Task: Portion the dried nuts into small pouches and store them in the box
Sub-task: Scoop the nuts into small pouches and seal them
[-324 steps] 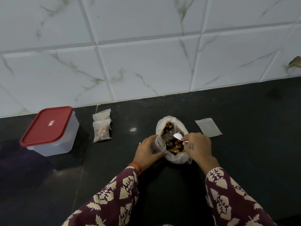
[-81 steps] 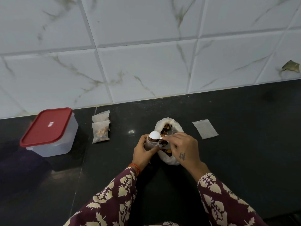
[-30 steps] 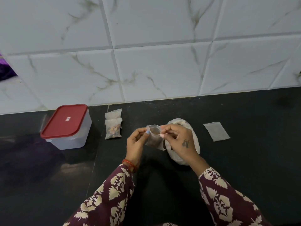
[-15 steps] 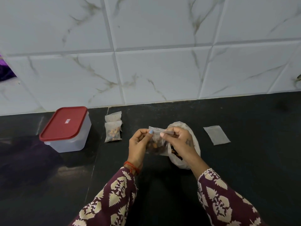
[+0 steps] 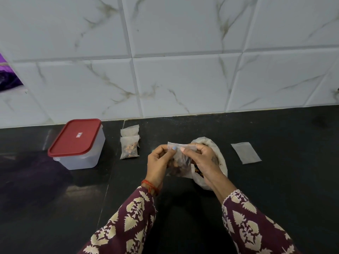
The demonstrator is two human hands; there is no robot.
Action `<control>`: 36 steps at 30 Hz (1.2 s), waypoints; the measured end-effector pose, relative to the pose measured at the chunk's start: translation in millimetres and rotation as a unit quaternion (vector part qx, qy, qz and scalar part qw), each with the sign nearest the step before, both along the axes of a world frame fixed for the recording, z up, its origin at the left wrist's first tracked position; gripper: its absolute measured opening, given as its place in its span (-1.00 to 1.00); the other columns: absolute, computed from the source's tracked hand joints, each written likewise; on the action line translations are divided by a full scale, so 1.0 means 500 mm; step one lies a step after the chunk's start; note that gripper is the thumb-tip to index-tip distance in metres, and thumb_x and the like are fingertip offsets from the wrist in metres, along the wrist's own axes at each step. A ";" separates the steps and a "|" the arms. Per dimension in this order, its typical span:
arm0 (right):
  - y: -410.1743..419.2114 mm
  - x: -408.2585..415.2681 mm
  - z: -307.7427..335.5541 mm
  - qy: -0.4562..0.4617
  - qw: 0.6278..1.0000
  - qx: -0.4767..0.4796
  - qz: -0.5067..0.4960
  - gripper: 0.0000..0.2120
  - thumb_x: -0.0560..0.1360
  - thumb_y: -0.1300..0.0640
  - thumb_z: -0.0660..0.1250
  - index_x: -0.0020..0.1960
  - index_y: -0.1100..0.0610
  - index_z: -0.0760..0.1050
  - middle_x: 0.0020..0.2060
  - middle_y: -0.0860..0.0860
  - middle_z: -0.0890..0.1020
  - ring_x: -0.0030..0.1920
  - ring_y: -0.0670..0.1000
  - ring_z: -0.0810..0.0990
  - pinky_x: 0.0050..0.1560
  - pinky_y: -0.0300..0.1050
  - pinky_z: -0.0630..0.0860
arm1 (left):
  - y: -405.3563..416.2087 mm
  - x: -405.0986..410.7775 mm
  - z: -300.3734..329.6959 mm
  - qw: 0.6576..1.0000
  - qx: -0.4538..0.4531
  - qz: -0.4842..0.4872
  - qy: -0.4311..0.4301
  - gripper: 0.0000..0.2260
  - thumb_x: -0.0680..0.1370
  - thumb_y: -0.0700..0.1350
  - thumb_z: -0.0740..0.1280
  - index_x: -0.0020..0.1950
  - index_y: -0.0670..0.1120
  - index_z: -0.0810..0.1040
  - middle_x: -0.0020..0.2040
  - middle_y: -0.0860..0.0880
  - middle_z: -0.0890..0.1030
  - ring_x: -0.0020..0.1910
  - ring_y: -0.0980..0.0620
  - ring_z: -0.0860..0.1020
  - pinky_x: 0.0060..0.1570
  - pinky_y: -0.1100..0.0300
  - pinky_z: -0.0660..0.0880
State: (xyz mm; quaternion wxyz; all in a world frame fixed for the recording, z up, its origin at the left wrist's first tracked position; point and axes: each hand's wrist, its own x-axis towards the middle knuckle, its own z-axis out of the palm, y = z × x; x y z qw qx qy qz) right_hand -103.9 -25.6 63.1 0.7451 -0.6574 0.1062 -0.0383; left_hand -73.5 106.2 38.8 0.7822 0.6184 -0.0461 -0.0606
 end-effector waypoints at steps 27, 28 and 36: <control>0.000 -0.014 0.008 0.040 0.999 -0.010 -0.029 -0.90 0.46 0.25 0.39 -0.08 0.28 0.61 -0.31 0.06 0.66 -0.35 -0.16 0.65 -0.39 -0.38 0.50 | 0.005 -0.001 -0.003 0.997 0.027 0.013 0.067 -0.89 0.54 -0.20 0.33 -0.15 -0.19 0.61 -0.18 -0.14 0.61 -0.18 -0.05 0.59 -0.09 0.03 0.56; -0.003 -0.014 0.006 0.045 0.998 -0.011 -0.032 -0.93 0.46 0.26 0.39 -0.11 0.28 0.60 -0.34 0.04 0.64 -0.40 -0.19 0.63 -0.42 -0.40 0.47 | 0.007 -0.002 -0.005 0.997 0.028 0.019 0.072 -0.89 0.53 -0.20 0.34 -0.15 -0.20 0.61 -0.16 -0.16 0.61 -0.17 -0.06 0.59 -0.07 0.00 0.56; -0.012 -0.008 0.003 0.085 0.996 -0.022 -0.012 -0.94 0.49 0.24 0.37 -0.13 0.18 0.62 -0.32 -0.02 0.65 -0.36 -0.20 0.61 -0.38 -0.41 0.46 | 0.011 -0.007 -0.001 0.995 0.023 0.044 0.081 -0.88 0.52 -0.23 0.34 -0.19 -0.21 0.60 -0.22 -0.12 0.60 -0.24 0.01 0.59 -0.29 0.21 0.57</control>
